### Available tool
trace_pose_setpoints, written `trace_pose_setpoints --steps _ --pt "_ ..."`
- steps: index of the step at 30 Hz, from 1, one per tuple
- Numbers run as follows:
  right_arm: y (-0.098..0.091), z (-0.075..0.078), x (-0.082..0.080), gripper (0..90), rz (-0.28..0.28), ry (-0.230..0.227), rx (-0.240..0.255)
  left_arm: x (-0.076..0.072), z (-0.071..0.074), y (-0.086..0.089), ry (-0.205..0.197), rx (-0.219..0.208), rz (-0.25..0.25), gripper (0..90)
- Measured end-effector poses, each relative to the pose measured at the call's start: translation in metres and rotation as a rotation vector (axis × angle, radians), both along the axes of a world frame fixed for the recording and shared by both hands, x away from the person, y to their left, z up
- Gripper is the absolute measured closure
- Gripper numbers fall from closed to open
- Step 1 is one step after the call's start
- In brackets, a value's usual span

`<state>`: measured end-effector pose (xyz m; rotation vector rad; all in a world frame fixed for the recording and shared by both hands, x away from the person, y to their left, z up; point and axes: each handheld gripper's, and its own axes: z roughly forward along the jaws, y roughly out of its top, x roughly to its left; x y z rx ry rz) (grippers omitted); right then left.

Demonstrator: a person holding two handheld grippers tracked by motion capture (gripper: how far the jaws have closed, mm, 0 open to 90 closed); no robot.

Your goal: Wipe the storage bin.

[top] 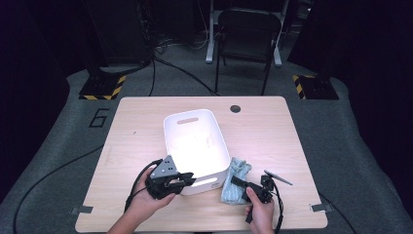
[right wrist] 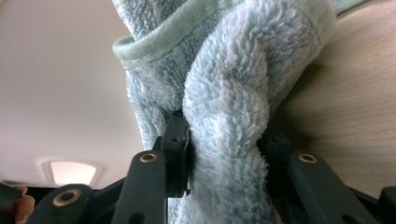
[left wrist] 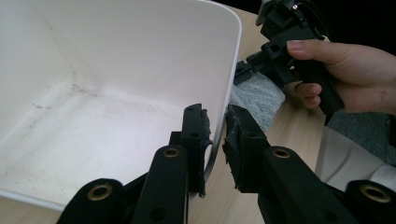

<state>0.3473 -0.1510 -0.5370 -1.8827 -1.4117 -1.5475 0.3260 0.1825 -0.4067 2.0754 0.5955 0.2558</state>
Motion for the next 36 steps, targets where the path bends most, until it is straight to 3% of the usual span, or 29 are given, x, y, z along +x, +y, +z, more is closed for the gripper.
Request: trace_pose_setpoints --steps 2,6,15,18,19,23,27,30,31,32,36 --pt "0.000 0.000 0.000 62.9 0.000 0.000 -0.001 0.000 0.000 0.000 0.010 -0.001 0.003 79.4" --pt "0.000 0.000 0.000 62.9 -0.003 0.001 0.006 -0.001 -0.001 -0.002 -0.013 -0.006 0.016 83.0" --pt "0.000 0.000 0.000 62.7 0.001 -0.002 0.004 -0.003 -0.002 -0.006 -0.019 -0.003 0.022 87.4" --pt "0.000 -0.001 0.000 62.8 0.001 -0.022 -0.009 -0.003 -0.001 -0.006 -0.020 0.005 0.021 87.4" --pt "0.000 0.000 0.000 62.8 -0.001 -0.003 0.008 -0.003 -0.001 -0.006 -0.020 0.004 0.022 87.3" --pt "0.000 -0.002 0.001 65.9 0.012 -0.029 -0.001 -0.005 -0.001 -0.008 -0.015 0.001 0.036 87.4" --pt "0.002 -0.002 0.002 68.2 0.010 -0.047 0.031 -0.005 -0.001 -0.009 -0.014 0.005 0.029 87.4" --pt "0.002 0.001 0.001 68.8 0.018 -0.033 0.054 -0.005 -0.001 -0.009 -0.010 -0.003 0.032 87.4" --pt "0.003 0.001 0.001 68.9 0.010 -0.052 0.057 -0.005 -0.002 -0.010 -0.007 -0.006 0.033 87.4" --pt "0.002 0.002 0.000 68.9 0.016 -0.040 0.065 -0.005 -0.002 -0.010 -0.006 -0.008 0.033 87.3" --pt "0.000 0.007 0.001 69.0 0.019 -0.093 0.074 -0.005 -0.002 -0.010 -0.009 -0.011 0.032 87.2"
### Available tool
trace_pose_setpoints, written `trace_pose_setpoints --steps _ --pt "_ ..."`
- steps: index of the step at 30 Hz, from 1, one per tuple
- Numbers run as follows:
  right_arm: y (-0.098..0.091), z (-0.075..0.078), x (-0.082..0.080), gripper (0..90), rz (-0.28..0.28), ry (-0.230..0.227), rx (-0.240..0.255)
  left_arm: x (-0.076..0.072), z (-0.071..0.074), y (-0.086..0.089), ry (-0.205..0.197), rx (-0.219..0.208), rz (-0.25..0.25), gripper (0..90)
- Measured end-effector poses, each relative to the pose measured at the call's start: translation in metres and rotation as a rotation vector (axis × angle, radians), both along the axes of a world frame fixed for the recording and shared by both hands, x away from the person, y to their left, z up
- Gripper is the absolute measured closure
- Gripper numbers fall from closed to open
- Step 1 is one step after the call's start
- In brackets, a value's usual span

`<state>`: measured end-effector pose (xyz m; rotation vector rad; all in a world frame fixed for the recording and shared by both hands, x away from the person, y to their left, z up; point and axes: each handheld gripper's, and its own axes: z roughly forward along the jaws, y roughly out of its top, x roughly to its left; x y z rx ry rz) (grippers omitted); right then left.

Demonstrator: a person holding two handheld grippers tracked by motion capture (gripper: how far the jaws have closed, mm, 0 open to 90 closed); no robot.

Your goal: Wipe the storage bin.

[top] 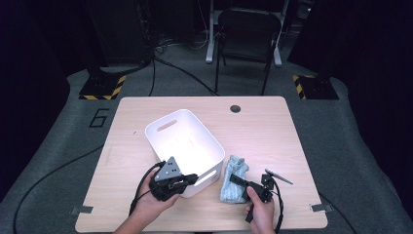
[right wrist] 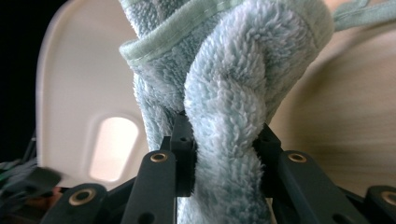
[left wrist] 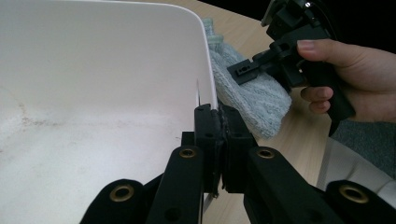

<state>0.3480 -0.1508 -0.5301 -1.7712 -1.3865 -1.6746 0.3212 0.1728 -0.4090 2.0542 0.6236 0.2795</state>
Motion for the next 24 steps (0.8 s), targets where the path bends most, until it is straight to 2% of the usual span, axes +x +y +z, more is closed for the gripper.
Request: trace_pose_setpoints --steps 1,3,4,6,8,9,10,13,15,16,18,19,20,21,23,24 --pt "0.000 0.003 -0.001 69.0 0.001 0.008 0.013 0.000 0.000 0.000 -0.001 -0.001 0.001 87.2" --pt "-0.002 0.006 -0.001 69.0 -0.010 -0.024 0.022 0.000 0.000 0.000 0.006 -0.005 0.002 87.2" --pt "-0.003 0.010 -0.002 69.0 -0.013 -0.013 0.046 0.000 0.000 -0.001 0.007 -0.008 0.004 87.1" --pt "-0.005 0.017 -0.004 69.0 -0.020 -0.039 0.048 0.000 0.000 -0.001 0.010 -0.010 0.005 87.1" --pt "-0.005 0.025 -0.006 69.0 -0.022 -0.067 0.096 -0.001 0.000 -0.003 0.013 -0.008 0.012 87.1" --pt "-0.005 0.030 -0.008 68.9 -0.015 -0.091 0.097 -0.001 -0.001 -0.003 0.005 -0.009 0.014 87.0" --pt "-0.003 0.033 -0.008 68.9 -0.014 -0.094 0.112 -0.002 -0.001 -0.004 0.013 -0.015 0.017 87.1" --pt "0.005 0.038 -0.010 68.8 0.016 -0.115 0.108 -0.003 0.000 -0.008 0.000 -0.008 0.015 87.1" --pt "0.011 0.038 -0.010 68.6 0.033 -0.114 0.104 -0.005 0.000 -0.010 0.010 0.000 -0.002 86.9" --pt "0.013 0.037 -0.010 68.5 0.038 -0.112 0.096 -0.006 0.000 -0.011 0.019 -0.009 0.000 86.8" --pt "0.014 0.036 -0.010 68.2 0.026 -0.091 0.083 -0.007 0.000 -0.012 0.016 -0.003 -0.010 86.6" --pt "0.014 0.035 -0.009 68.1 0.019 -0.105 0.081 -0.009 0.000 -0.014 0.025 -0.011 -0.006 86.5" --pt "0.013 0.035 -0.009 68.1 0.012 -0.093 0.088 -0.009 0.000 -0.015 0.020 -0.009 -0.010 86.4" --pt "0.012 0.033 -0.010 68.0 0.015 -0.094 0.067 -0.011 0.000 -0.016 0.034 -0.013 -0.016 86.3" --pt "0.012 0.029 -0.010 68.0 0.005 -0.086 0.048 -0.013 0.001 -0.019 0.025 -0.002 -0.020 86.2" --pt "0.012 0.026 -0.009 68.0 0.002 -0.080 0.013 -0.014 0.001 -0.020 0.019 0.004 -0.023 86.2"
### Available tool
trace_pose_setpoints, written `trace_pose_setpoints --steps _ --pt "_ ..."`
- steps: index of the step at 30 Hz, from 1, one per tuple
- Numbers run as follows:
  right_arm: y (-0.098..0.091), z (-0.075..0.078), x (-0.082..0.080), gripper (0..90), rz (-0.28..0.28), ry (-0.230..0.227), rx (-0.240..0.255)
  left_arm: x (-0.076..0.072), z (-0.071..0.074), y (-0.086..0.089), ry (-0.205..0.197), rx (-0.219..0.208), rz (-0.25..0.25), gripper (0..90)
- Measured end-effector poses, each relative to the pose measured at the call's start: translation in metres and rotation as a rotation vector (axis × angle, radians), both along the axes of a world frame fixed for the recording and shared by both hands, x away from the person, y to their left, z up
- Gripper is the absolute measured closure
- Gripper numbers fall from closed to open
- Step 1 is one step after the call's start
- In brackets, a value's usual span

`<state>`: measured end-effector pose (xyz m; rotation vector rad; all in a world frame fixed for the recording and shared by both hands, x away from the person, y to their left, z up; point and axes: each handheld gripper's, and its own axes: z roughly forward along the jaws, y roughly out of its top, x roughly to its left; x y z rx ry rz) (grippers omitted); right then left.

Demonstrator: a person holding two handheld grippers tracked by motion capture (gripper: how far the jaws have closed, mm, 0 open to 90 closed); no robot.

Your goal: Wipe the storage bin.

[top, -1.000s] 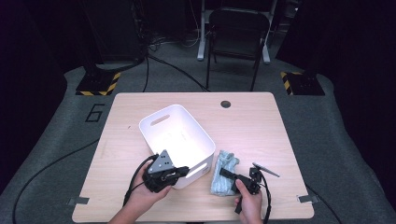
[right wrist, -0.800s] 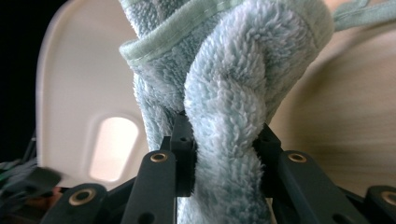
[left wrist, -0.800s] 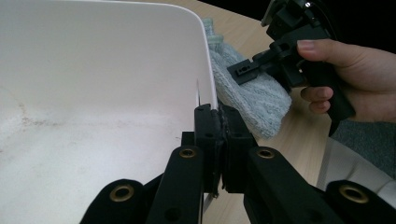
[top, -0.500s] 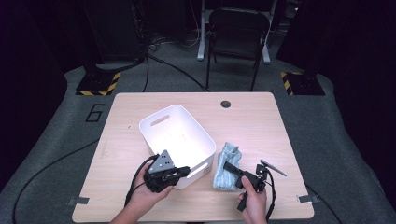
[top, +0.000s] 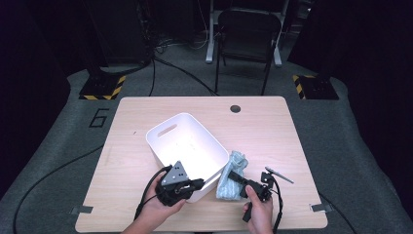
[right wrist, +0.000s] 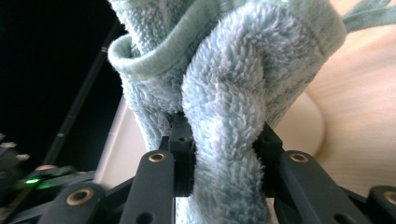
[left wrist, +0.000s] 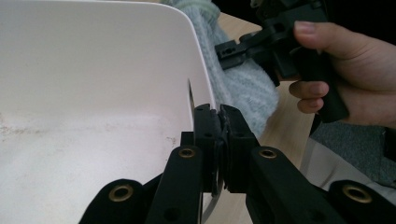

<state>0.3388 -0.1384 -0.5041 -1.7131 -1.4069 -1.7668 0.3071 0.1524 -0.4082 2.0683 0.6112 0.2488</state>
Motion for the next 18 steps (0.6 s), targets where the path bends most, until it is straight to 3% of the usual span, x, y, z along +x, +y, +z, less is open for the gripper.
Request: trace_pose_setpoints --steps 2,4,7,9,12,14,16,18 --pt "0.002 -0.007 0.002 67.9 -0.002 0.019 -0.047 -0.002 0.000 -0.003 -0.008 -0.003 0.006 86.2" --pt "0.002 -0.015 0.003 67.8 0.000 0.069 -0.030 -0.001 0.000 -0.002 -0.007 -0.007 0.008 85.8" --pt "0.000 -0.020 0.005 67.6 0.000 0.052 -0.046 0.000 -0.002 -0.001 0.005 -0.024 0.008 85.0" --pt "0.000 -0.020 0.005 67.4 0.002 0.068 -0.044 0.002 -0.001 0.000 0.014 -0.027 0.001 84.5" --pt "-0.001 -0.021 0.005 67.2 0.001 0.074 -0.034 0.004 -0.002 0.003 0.072 -0.070 -0.004 80.1" --pt "-0.002 -0.023 0.005 67.1 0.005 0.068 -0.041 0.006 -0.001 0.006 0.067 -0.077 -0.002 74.6" --pt "-0.002 -0.022 0.004 67.0 0.002 0.099 -0.025 0.008 0.004 0.011 0.054 -0.079 0.004 72.2" --pt "-0.003 -0.023 0.005 66.8 0.003 0.085 -0.026 0.010 0.009 0.017 0.061 -0.099 -0.002 69.5"
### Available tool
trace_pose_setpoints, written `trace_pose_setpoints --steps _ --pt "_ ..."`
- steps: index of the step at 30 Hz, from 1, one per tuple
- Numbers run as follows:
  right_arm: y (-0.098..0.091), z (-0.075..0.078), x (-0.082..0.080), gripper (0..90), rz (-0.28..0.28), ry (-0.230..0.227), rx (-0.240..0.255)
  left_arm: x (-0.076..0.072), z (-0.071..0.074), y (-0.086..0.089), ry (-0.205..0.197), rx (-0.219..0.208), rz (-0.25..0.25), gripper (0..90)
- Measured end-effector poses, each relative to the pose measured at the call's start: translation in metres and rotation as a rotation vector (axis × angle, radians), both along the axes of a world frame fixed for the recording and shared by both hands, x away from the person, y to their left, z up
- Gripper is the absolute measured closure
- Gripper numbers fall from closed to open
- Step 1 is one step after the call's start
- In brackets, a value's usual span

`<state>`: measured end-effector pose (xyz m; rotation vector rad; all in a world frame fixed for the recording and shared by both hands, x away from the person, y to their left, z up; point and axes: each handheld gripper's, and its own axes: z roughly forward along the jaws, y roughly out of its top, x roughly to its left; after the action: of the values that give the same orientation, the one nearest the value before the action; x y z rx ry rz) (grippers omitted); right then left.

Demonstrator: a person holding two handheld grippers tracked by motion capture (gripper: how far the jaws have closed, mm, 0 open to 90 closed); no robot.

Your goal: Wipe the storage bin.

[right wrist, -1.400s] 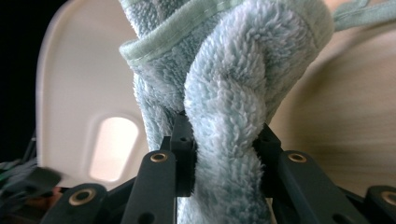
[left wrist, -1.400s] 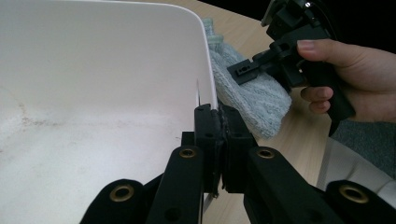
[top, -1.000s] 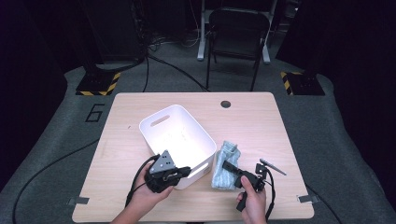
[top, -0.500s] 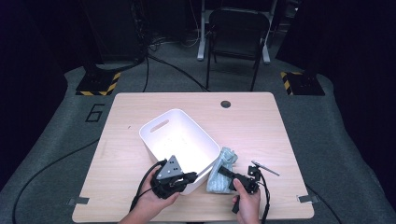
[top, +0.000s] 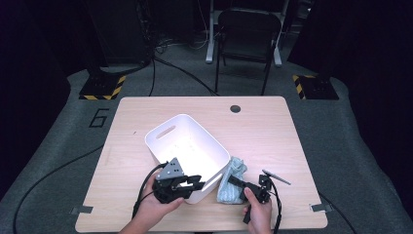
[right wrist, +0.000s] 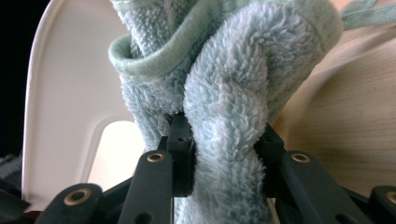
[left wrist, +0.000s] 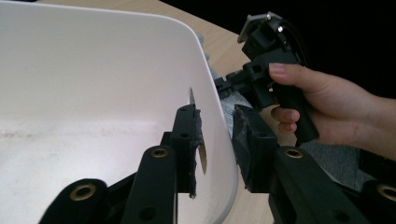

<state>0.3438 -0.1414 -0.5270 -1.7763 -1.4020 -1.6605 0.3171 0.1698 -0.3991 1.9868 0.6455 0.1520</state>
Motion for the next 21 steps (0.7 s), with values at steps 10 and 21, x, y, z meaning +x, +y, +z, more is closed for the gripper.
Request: trace_pose_setpoints --steps 10,21 --pt "-0.001 -0.002 0.000 66.5 0.000 0.005 -0.004 0.015 0.017 0.040 -0.071 -0.042 0.065 65.0" --pt "-0.003 -0.004 0.001 66.2 -0.005 0.010 0.008 0.040 0.009 0.080 -0.060 0.013 0.211 60.2"
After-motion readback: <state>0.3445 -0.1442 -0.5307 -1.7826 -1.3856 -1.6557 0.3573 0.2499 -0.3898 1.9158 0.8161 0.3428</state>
